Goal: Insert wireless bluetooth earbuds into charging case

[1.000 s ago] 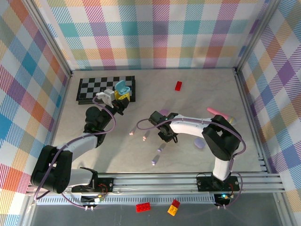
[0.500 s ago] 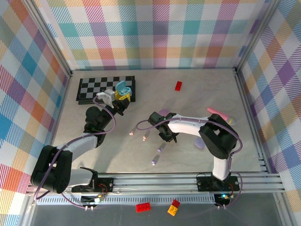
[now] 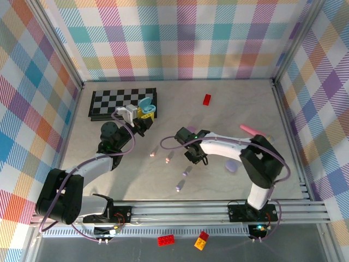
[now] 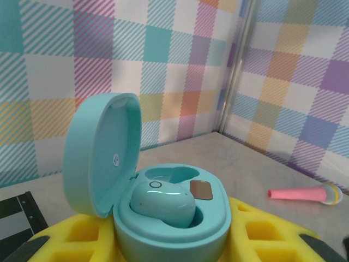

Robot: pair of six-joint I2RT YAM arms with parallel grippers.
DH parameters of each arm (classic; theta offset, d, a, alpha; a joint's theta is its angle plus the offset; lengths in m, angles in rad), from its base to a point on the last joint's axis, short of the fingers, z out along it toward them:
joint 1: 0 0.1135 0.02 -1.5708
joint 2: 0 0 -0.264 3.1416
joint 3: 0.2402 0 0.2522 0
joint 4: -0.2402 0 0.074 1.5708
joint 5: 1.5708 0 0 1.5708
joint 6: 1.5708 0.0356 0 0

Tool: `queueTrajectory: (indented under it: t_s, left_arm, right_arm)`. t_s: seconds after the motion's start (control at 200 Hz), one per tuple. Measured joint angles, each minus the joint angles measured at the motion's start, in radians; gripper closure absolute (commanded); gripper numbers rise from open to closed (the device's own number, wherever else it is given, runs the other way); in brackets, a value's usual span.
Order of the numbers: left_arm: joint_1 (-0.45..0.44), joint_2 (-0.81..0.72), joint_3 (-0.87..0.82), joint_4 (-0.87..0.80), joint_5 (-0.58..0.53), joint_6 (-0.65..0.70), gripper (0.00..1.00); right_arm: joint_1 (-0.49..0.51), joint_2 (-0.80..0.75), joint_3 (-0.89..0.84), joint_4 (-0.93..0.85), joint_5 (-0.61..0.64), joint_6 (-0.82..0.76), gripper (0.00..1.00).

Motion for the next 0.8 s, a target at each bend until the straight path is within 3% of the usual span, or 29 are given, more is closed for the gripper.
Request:
queueTrajectory:
  t_s: [0.18, 0.4, 0.8]
  left_arm:
    - [-0.037, 0.0, 0.019, -0.037, 0.044, 0.032, 0.68]
    - [-0.114, 0.002, 0.033, -0.051, 0.106, 0.065, 0.69]
    - [-0.245, 0.08, 0.077, -0.043, 0.198, 0.09, 0.69]
  right_arm:
    - [-0.072, -0.243, -0.04, 0.084, -0.146, 0.014, 0.79]
    - [-0.217, -0.49, -0.073, 0.232, -0.473, 0.069, 0.8]
    - [-0.349, -0.582, -0.106, 0.468, -0.917, 0.229, 0.8]
